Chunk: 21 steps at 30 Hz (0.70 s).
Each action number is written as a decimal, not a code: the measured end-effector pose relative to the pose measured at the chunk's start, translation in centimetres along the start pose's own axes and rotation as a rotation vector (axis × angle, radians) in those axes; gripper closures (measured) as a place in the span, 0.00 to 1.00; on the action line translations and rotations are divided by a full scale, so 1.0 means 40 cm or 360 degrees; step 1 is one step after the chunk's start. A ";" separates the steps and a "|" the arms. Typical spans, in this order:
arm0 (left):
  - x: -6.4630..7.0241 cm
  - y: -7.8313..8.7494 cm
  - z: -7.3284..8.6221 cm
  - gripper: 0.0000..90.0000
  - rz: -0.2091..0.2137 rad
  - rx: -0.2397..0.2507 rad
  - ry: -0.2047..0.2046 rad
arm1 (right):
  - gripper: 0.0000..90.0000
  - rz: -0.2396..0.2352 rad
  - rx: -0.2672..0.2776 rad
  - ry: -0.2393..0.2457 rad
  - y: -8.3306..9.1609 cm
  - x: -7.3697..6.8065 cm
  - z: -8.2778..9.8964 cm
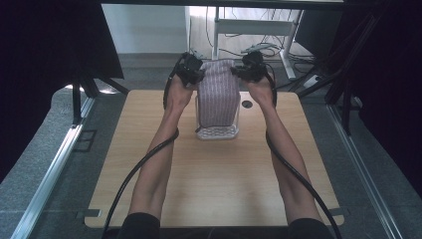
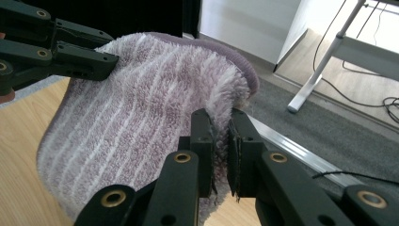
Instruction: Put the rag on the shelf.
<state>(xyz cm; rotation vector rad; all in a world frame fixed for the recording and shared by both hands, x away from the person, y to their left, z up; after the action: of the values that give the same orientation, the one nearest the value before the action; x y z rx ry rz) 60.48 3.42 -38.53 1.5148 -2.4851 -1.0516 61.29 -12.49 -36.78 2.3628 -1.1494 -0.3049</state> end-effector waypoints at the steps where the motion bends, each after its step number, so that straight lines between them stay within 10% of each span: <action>1: 0.001 -0.003 0.004 0.84 0.0009 -0.0004 0.0002 | 0.91 0.0000 -0.0009 0.0006 -0.003 0.000 0.005; 21: -0.008 0.113 -0.047 0.85 0.0130 0.0178 0.0050 | 0.93 -0.0054 0.0088 0.0041 0.098 -0.035 -0.061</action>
<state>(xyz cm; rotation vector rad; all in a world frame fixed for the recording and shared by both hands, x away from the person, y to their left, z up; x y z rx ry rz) 57.87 4.02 -34.42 1.4311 -2.5999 -0.8833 58.75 -12.67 -32.67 2.4294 -1.1209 -0.2566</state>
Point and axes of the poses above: each handheld gripper's, and its own axes: y roughly backward along the jaws, z roughly out of its underside, x roughly to its right, the point moved 8 cm from there along -y, roughly forward along the jaws, and after that the axes turned 3 degrees about -y, right-handed, at the moved point
